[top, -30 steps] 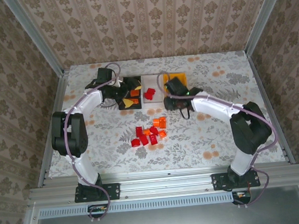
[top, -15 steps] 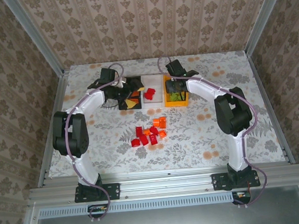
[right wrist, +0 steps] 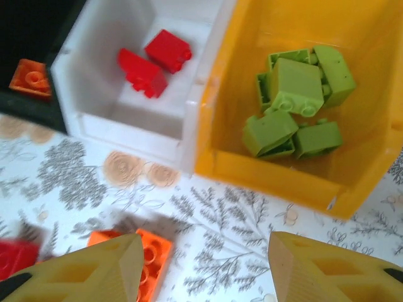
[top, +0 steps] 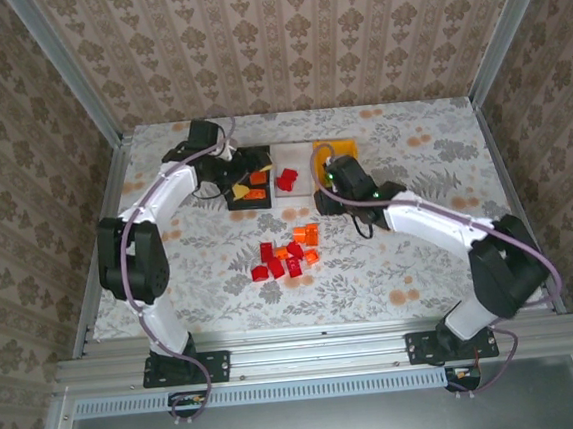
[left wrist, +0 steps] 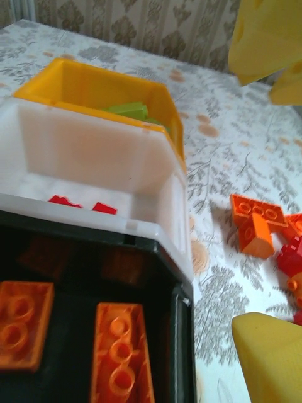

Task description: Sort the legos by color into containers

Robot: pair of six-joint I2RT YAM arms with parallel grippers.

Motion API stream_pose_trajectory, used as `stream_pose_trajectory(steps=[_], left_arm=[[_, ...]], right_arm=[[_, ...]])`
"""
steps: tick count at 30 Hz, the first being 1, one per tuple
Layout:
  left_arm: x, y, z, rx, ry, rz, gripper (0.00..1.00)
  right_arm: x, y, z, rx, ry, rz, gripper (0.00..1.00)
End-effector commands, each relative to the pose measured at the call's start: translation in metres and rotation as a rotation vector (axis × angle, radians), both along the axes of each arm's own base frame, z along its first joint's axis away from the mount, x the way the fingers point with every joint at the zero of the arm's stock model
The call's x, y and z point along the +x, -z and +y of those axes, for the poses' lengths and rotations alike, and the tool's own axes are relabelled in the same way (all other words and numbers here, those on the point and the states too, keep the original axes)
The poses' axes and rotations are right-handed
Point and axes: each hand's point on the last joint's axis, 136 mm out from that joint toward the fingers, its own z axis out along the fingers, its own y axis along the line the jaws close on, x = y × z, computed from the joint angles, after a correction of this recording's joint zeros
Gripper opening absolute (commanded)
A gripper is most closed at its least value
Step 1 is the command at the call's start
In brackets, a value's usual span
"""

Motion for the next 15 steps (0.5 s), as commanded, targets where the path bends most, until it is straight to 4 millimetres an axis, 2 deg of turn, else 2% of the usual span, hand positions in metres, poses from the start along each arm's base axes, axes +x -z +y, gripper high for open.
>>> stream_pose_trajectory(steps=[1, 3, 5, 12, 15], left_arm=[[-0.006, -0.026, 0.021, 0.179, 0.001, -0.11, 0.97], [-0.015, -0.025, 0.023, 0.241, 0.02, -0.108, 0.95], [-0.032, -0.013, 0.023, 0.304, 0.046, -0.088, 0.95], [-0.121, 0.067, -0.004, 0.477, 0.239, 0.02, 0.91], [-0.143, 0.085, -0.006, 0.556, 0.253, 0.036, 0.92]], right_arm=[[-0.011, -0.015, -0.015, 0.055, 0.049, -0.072, 0.56], [-0.022, -0.015, -0.022, 0.084, 0.06, -0.088, 0.56], [-0.029, -0.012, -0.026, 0.109, 0.065, -0.101, 0.56], [-0.04, -0.006, -0.034, 0.197, 0.111, -0.156, 0.56], [-0.041, -0.004, -0.036, 0.21, 0.121, -0.167, 0.56]])
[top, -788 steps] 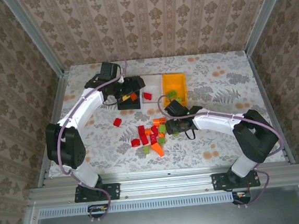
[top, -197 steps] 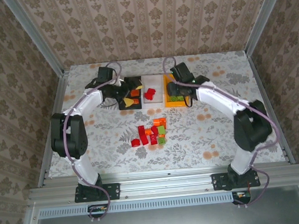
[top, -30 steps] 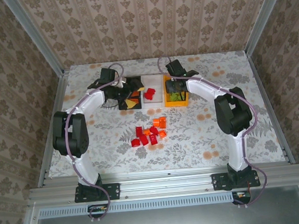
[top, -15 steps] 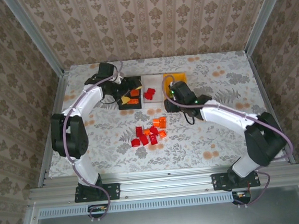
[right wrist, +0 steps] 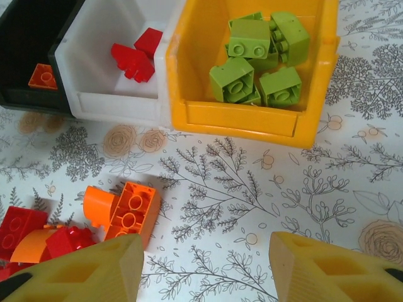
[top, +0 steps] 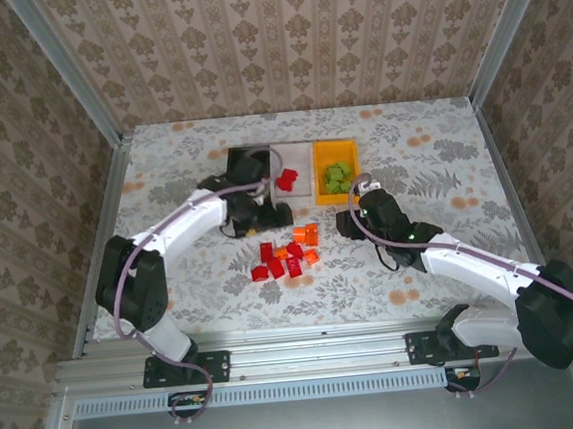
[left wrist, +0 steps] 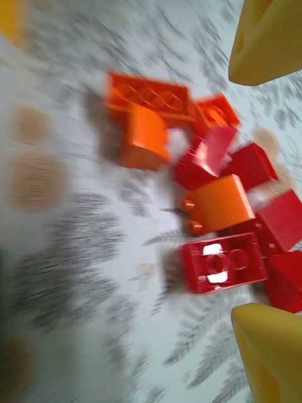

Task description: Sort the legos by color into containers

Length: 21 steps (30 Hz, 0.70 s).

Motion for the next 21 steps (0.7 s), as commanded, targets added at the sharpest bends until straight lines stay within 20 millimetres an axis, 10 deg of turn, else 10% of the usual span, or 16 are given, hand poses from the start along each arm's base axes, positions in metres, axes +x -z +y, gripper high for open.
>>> stream_pose_trajectory(steps=[1, 21], left_arm=[[-0.015, 0.015, 0.014, 0.136, -0.01, -0.02, 0.92], [0.005, 0.051, 0.033, 0.281, -0.077, -0.034, 0.6]], right_arm=[[0.008, -0.017, -0.001, 0.073, 0.048, -0.08, 0.56], [0.008, -0.003, 0.008, 0.083, 0.018, -0.041, 0.53]])
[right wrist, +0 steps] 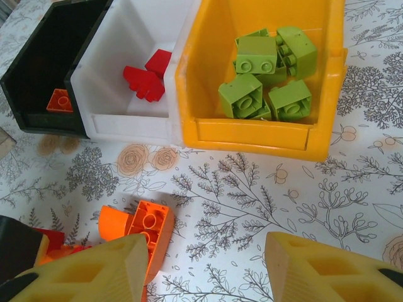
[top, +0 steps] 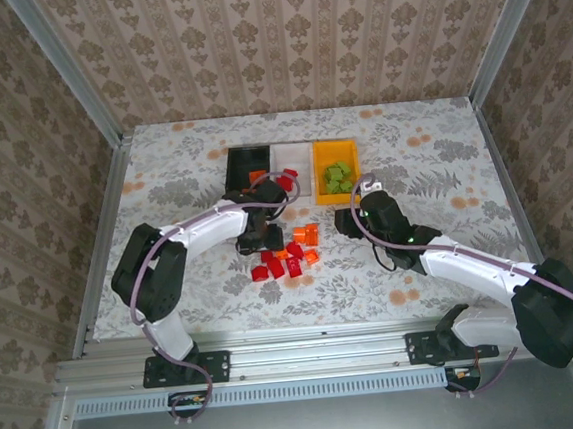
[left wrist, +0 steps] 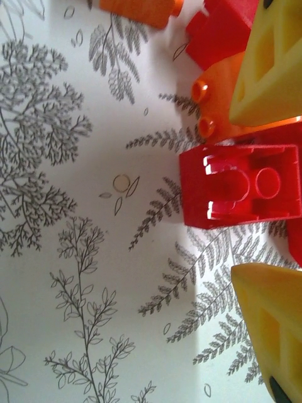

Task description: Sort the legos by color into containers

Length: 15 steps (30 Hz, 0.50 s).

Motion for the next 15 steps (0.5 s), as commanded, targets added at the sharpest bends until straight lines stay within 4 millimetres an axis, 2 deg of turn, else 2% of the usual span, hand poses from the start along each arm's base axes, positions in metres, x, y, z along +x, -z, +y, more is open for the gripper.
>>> stream_pose_trajectory(steps=[1, 5, 9, 15], left_arm=[[0.01, -0.001, 0.004, 0.01, -0.022, -0.012, 0.6], [0.008, 0.01, 0.0, -0.018, -0.015, 0.005, 0.58], [0.006, 0.023, 0.002, -0.015, -0.02, 0.029, 0.49], [0.007, 0.026, 0.0, -0.036, -0.027, 0.027, 0.44]], right_arm=[[0.001, 0.001, 0.003, 0.017, -0.004, -0.002, 0.53], [0.001, 0.002, 0.004, 0.017, -0.008, 0.003, 0.52], [0.001, 0.003, 0.004, 0.018, -0.01, 0.007, 0.52], [0.001, 0.004, 0.004, 0.015, -0.01, 0.006, 0.52]])
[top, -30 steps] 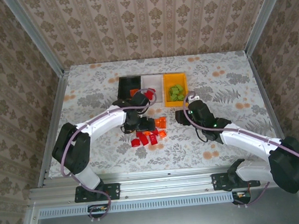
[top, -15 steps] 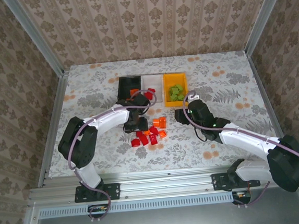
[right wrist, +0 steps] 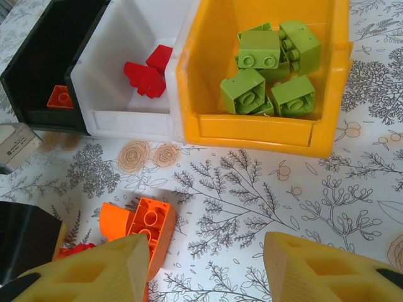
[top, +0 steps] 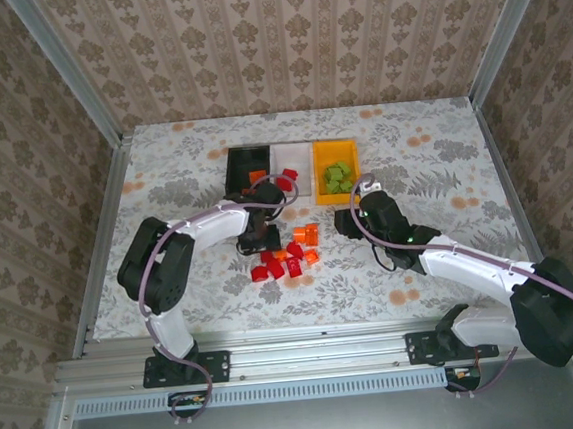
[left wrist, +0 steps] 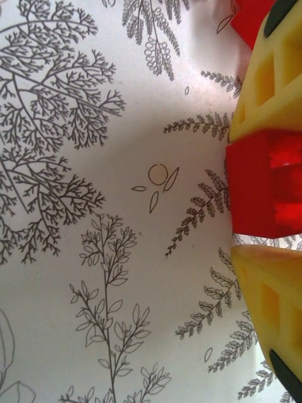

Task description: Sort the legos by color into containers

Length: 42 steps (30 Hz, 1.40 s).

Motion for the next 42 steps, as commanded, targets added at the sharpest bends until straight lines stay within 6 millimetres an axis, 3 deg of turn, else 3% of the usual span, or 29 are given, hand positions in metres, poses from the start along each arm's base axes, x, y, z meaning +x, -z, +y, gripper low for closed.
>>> stream_pose_trajectory(steps=[1, 9, 16, 26, 34, 37, 42], left_arm=[[-0.001, 0.005, 0.001, -0.006, -0.005, 0.011, 0.41], [0.002, 0.0, 0.004, 0.007, 0.002, -0.003, 0.23], [0.022, -0.026, 0.007, -0.011, 0.002, -0.072, 0.05], [0.063, -0.098, 0.003, -0.044, 0.036, -0.176, 0.0], [0.113, -0.153, 0.007, -0.08, 0.037, -0.266, 0.0], [0.136, -0.161, 0.002, -0.112, 0.036, -0.274, 0.0], [0.171, -0.144, -0.005, -0.106, 0.026, -0.226, 0.0]], right_arm=[[0.002, 0.002, 0.003, 0.011, -0.004, -0.003, 0.52], [0.001, -0.001, 0.003, 0.016, -0.007, -0.009, 0.51], [0.002, 0.005, 0.006, 0.013, -0.012, 0.005, 0.52], [0.003, 0.007, 0.003, 0.002, 0.0, 0.001, 0.52], [0.005, 0.012, 0.001, -0.014, 0.018, 0.004, 0.52], [0.005, 0.01, -0.002, -0.015, 0.027, -0.008, 0.52], [0.004, 0.008, -0.004, -0.016, 0.032, -0.014, 0.52]])
